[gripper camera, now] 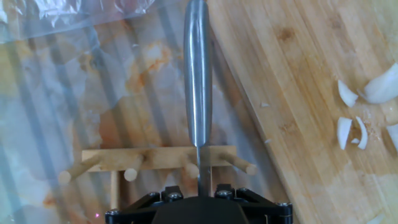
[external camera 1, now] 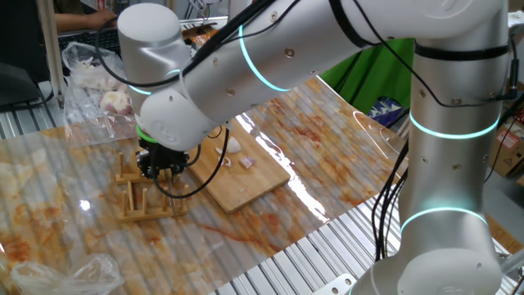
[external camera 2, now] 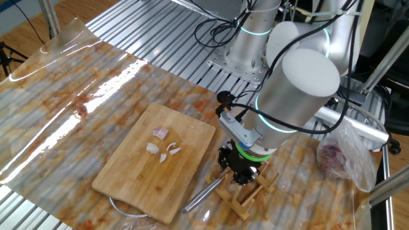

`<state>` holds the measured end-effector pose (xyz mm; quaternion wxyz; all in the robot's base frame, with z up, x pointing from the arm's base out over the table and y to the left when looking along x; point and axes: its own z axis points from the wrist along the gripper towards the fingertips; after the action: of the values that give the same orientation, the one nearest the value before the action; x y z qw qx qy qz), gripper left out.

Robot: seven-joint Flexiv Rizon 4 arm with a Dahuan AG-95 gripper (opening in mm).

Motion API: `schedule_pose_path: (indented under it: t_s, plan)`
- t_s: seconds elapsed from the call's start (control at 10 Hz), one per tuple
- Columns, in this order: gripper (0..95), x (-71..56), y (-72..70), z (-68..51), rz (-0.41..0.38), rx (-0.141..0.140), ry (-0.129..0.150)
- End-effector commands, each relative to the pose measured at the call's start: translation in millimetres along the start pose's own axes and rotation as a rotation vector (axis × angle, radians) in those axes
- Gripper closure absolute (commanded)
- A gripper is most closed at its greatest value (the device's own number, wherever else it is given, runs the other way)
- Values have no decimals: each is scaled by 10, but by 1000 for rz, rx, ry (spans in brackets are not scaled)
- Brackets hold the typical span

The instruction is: Chop the onions

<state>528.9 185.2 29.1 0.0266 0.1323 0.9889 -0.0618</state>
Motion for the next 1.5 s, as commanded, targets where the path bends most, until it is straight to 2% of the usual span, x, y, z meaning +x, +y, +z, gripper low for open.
schedule_pose_path:
  t_s: [0.1,0.2,0.3,0.7,0.9,1.0,1.1,1.2,1.4,1.5]
  plan:
    - [950,-7,3,5,-2,7,-4]
    - [950,-7,2,2,-3,14,-5]
    - [950,-6,-9,-12,-16,47,-10]
    - [950,0,-44,-73,-30,28,-2]
    - [950,3,-66,-110,-26,0,0]
    - [950,4,-70,-119,-25,-3,1]
    - [950,9,-125,-213,-16,-48,11]
    - [950,17,-146,-252,-5,-63,15]
    - [950,38,-191,-385,27,-111,30]
    - [950,38,-191,-396,29,-115,31]
